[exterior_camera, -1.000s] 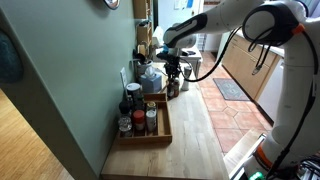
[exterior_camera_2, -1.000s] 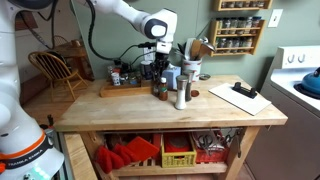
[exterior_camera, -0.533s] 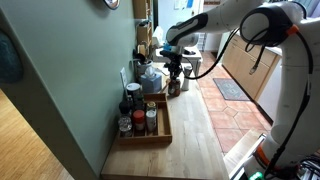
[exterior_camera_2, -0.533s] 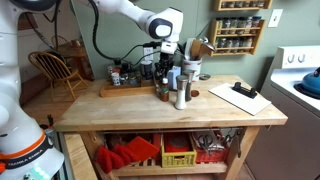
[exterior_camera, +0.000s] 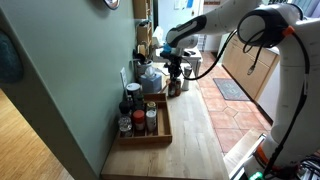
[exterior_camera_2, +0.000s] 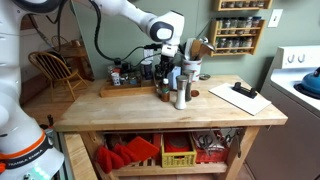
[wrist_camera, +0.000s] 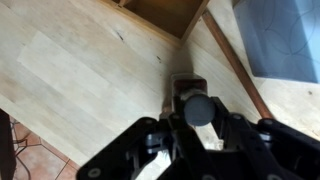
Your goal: Place the black topped sauce bottle in the middle of the table
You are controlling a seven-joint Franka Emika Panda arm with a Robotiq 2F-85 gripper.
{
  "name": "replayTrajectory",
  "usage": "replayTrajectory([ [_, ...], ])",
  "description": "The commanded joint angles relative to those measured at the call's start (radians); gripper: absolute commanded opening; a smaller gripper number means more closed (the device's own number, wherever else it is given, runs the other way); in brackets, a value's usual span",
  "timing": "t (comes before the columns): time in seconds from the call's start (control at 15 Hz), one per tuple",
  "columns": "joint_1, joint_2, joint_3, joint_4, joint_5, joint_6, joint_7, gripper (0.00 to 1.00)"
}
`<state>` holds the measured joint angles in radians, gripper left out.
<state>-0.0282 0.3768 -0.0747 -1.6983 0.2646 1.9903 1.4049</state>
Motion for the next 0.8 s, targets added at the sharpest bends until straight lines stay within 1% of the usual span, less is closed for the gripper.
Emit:
replayTrajectory([
  [0.0,0.007,0.017,-0.001,0.020,0.015,-0.003,0.034,0.08],
  [0.2,0.013,0.019,-0.002,0.022,0.005,0.000,0.052,0.08],
  [0.27,0.013,0.019,-0.002,0.021,0.006,0.002,0.055,0.14],
  [0.33,0.014,0.018,-0.002,0.022,0.005,0.002,0.057,0.56],
  [0.4,0.015,0.016,-0.002,0.019,0.002,0.006,0.057,0.57],
  [0.47,0.015,0.012,-0.003,0.018,0.001,0.008,0.057,0.62],
  [0.73,0.011,-0.022,0.004,0.015,-0.006,-0.014,0.005,0.92],
])
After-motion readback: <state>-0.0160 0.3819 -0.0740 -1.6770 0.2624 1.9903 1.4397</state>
